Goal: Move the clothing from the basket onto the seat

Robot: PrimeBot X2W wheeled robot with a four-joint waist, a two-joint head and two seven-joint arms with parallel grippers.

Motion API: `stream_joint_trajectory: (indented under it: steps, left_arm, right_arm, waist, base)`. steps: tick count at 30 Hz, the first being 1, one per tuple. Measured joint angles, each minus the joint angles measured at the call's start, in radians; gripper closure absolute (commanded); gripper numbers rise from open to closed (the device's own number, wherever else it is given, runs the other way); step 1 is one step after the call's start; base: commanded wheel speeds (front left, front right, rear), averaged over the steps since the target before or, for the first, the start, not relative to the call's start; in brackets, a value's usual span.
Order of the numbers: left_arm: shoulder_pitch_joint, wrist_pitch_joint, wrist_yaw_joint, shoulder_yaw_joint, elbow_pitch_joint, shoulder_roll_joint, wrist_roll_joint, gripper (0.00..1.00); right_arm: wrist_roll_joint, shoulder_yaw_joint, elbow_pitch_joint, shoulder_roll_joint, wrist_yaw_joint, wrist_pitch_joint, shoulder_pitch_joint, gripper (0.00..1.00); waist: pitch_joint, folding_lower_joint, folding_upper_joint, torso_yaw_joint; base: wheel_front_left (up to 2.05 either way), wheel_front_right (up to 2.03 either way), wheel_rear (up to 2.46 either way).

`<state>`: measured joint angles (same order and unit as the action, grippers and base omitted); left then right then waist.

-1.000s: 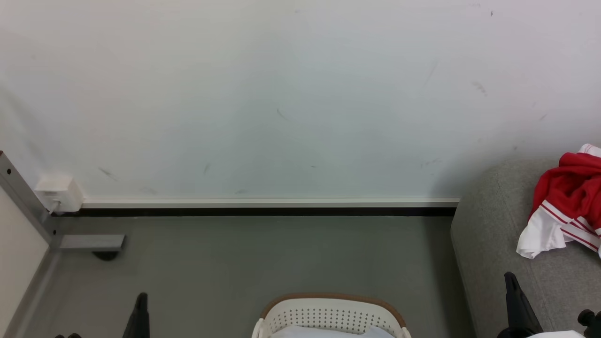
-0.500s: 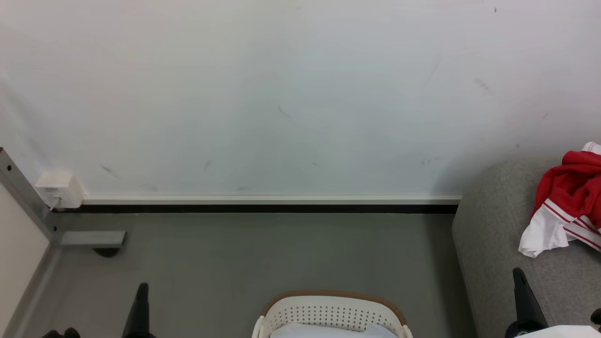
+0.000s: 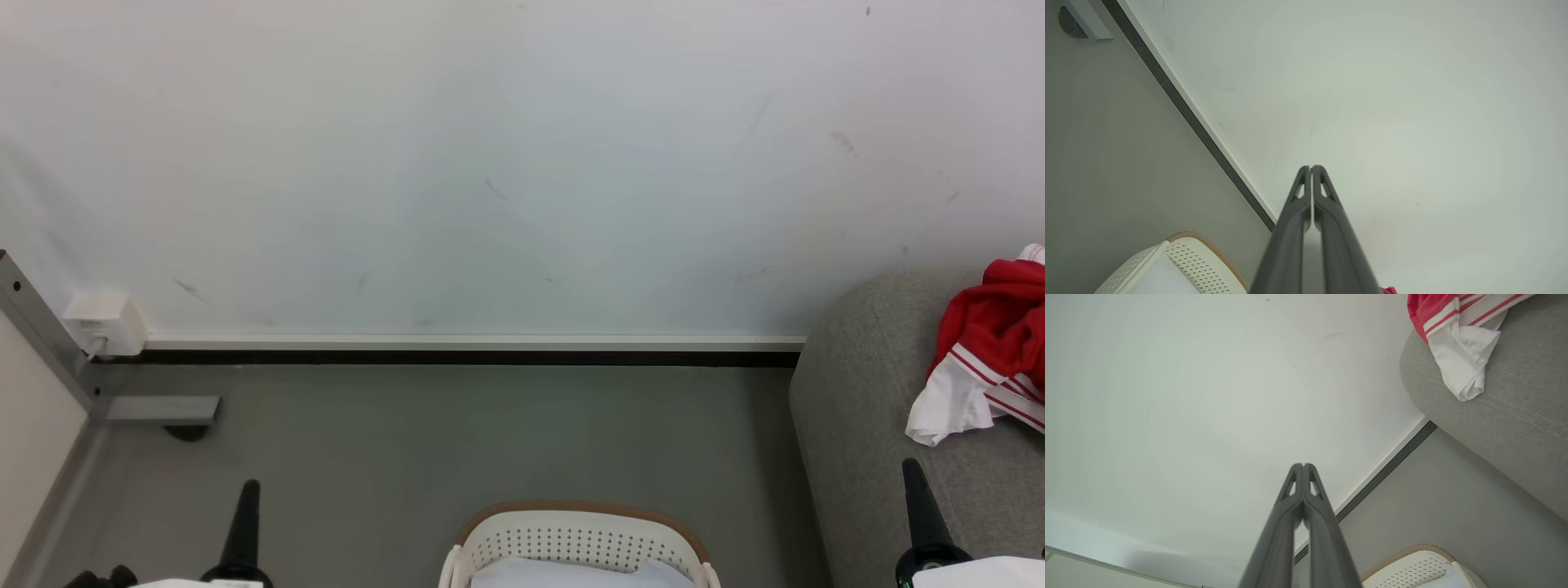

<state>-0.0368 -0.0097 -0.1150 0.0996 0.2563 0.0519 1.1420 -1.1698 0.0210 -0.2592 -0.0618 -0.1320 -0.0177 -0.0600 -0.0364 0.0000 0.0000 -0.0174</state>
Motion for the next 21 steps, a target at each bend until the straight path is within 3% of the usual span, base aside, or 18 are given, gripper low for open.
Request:
stream_joint_trajectory:
  steps: [21]
  left_arm:
    - [-0.026,0.052,-0.007,0.006,-0.004,-0.001,0.191,1.0]
  right_arm:
    - [-0.182,0.035,0.004,0.003,0.0,0.052,-0.018,1.0]
  waist:
    - [0.014,0.0,0.0,0.006]
  base:
    - [0.0,0.0,0.0]
